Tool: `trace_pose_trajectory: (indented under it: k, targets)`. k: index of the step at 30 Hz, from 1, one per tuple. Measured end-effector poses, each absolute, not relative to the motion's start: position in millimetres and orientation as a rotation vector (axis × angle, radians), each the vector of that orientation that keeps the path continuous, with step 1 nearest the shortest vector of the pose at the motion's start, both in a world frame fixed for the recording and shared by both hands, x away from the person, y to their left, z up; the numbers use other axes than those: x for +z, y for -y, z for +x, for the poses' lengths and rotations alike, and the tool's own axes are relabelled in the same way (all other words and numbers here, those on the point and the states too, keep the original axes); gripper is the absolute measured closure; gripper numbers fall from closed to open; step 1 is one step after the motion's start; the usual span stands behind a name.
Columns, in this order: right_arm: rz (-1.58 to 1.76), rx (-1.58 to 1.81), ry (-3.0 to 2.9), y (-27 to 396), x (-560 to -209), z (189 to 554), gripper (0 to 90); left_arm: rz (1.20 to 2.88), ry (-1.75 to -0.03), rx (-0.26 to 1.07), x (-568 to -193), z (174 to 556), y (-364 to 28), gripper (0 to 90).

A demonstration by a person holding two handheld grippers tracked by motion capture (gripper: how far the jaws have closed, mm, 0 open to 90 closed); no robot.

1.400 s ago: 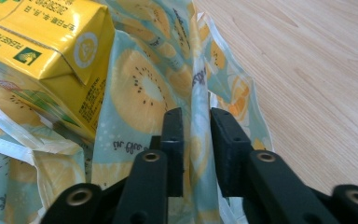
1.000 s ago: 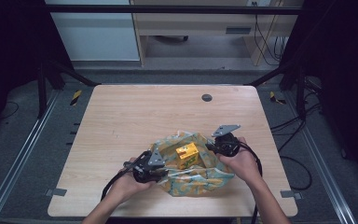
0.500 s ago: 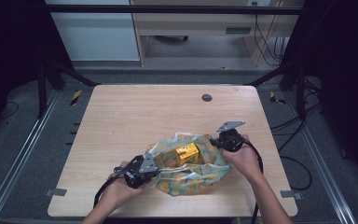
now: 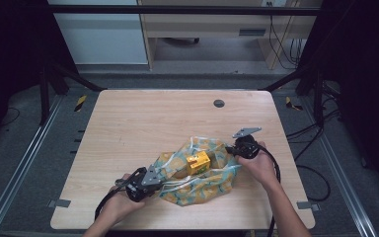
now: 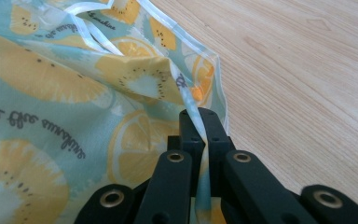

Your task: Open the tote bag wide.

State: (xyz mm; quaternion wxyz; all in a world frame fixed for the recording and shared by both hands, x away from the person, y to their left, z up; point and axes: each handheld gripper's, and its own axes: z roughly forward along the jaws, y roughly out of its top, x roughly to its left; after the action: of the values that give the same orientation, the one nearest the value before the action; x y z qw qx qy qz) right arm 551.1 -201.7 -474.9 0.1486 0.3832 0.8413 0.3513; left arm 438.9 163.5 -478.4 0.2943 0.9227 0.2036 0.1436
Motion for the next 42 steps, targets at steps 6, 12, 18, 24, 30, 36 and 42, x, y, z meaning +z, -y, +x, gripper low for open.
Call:
trace_pose_trajectory:
  k: [6, 12, 18, 24, 30, 36, 42]
  targets:
    - [1.104, 0.988, -2.42, 203, -478, 552, 90.0, 2.474, -0.514, 0.405, -480, 436, -163, 90.0]
    - [1.109, 0.964, -2.439, 202, -483, 553, 90.0, 2.464, -0.527, 0.398, -480, 436, -167, 90.0]
    - [1.12, 0.956, -2.437, 200, -483, 553, 90.0, 2.404, -0.584, 0.361, -480, 437, -168, 90.0]
    - [1.084, 0.975, -2.402, 200, -472, 548, 72.2, 2.389, -0.576, 0.351, -478, 436, -165, 90.0]
    - [1.076, 0.988, -2.365, 201, -461, 541, 55.3, 2.382, -0.573, 0.353, -477, 435, -163, 90.0]
    - [1.048, 1.017, -2.358, 203, -452, 535, 83.2, 2.383, -0.574, 0.358, -477, 436, -162, 90.0]
    - [1.054, 0.99, -2.377, 208, -456, 540, 90.0, 2.369, -0.614, 0.371, -479, 440, -162, 90.0]
